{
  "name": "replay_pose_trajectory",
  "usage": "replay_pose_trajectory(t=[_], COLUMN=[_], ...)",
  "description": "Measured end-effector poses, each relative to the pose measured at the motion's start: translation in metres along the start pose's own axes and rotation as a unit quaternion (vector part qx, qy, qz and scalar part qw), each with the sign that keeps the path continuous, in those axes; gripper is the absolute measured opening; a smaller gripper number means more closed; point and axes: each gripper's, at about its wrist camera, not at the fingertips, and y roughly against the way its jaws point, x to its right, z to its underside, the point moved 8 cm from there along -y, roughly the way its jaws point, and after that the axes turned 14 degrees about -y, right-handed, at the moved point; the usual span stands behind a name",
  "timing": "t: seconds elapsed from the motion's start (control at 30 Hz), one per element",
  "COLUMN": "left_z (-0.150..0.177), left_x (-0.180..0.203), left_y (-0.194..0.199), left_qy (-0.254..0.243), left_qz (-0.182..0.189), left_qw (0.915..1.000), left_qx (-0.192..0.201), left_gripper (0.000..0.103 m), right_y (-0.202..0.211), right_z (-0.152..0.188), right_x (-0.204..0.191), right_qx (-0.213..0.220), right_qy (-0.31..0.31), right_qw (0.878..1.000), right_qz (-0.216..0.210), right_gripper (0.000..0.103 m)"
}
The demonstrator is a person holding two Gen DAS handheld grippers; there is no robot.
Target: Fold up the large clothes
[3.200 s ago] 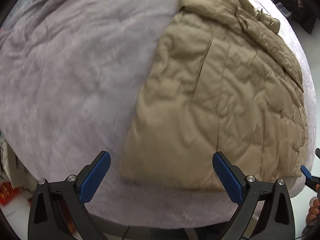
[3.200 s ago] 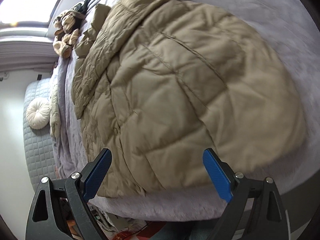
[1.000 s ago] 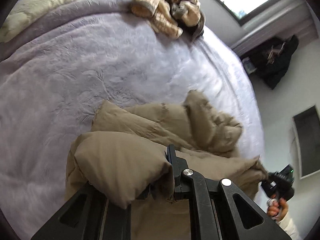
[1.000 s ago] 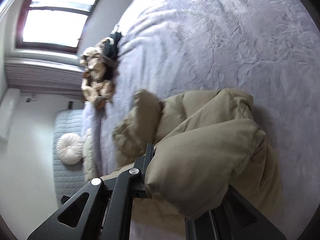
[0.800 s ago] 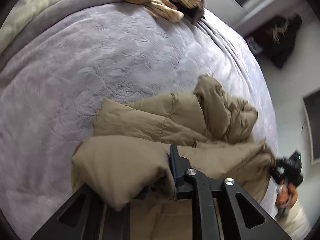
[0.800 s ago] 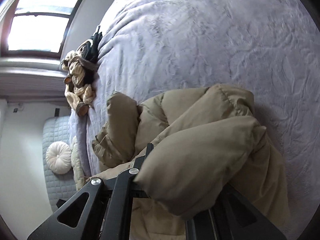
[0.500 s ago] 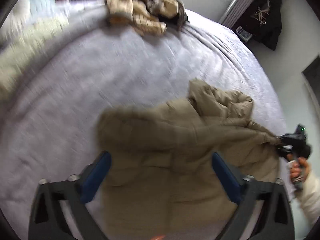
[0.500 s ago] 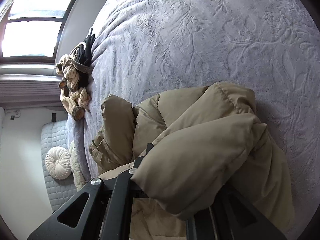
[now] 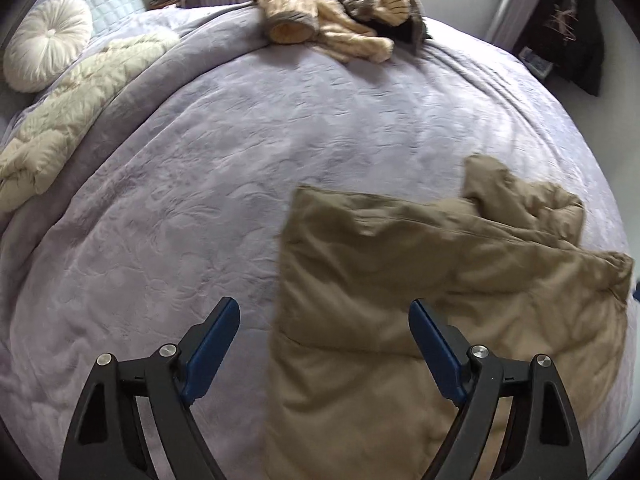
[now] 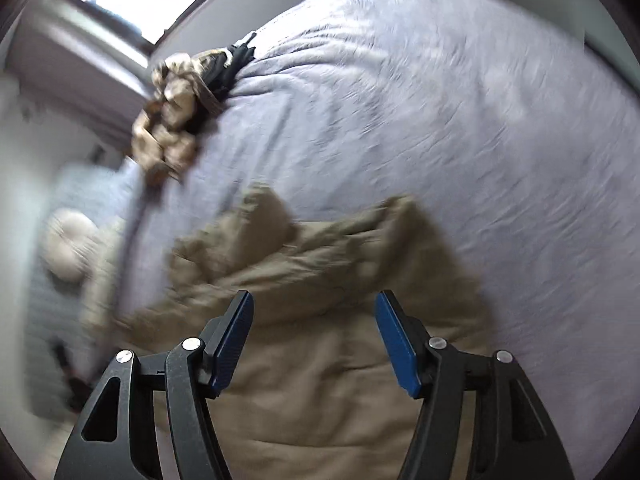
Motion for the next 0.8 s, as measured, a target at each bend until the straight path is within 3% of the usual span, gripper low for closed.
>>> replay_pose_trajectory(t=[0.07,0.13,0.2,0.4,0.6,0.7,0.8], left_z=[0.0,0.0,-0.001,-0.023,-0.039,-0.047,-0.053], left_x=[-0.008,-0.009,-0.004,-0.003,-0.01,-0.026,-0.035], left_y=[-0.011,-0.021,-0.028,-0.07,-0.107,-0.099,-0.065], left_qy=[0.012,0.028,0.029,0.025,0.018,0.04,0.058], left_qz=[0.0,0.014,0.022,-0.049,-0.101,-0.128,-0.118], left_qw=[0.9999,0.9995,0.9993,0.9983,0.9936,0.9902,0.9913], left_qx=[-0.005,-0.009,-0.008,-0.018,-0.046,-0.039,-0.011], left_gripper=[0.085,0.056,0.047,0.047,0.047,0.047,0.047], right_y=[0.001,-0.008,-0.015,-0.05,-0.099,-0.109,-0.095], right_z=[0.002,0.003,0.002,-0.007,-0.029,-0.034,-0.04], right_x=[0.018,0.038,0.049,0.043,0.066,0.069,0.066], right_qx=[0.017,0.015,0.012,0.028,0.014,0.014,0.029], right_qy=[0.048,0.054,0.042,0.091,0.019,0.012,0.004], right_qw=[0.996,0.993,0.994,0.983,0.982,0.979,0.978], right_qz=[0.069,0.103,0.105,0.156,0.186,0.203,0.206], right_gripper=[0.067,0.065,0.017,0.014,0.014,0.014,0.014])
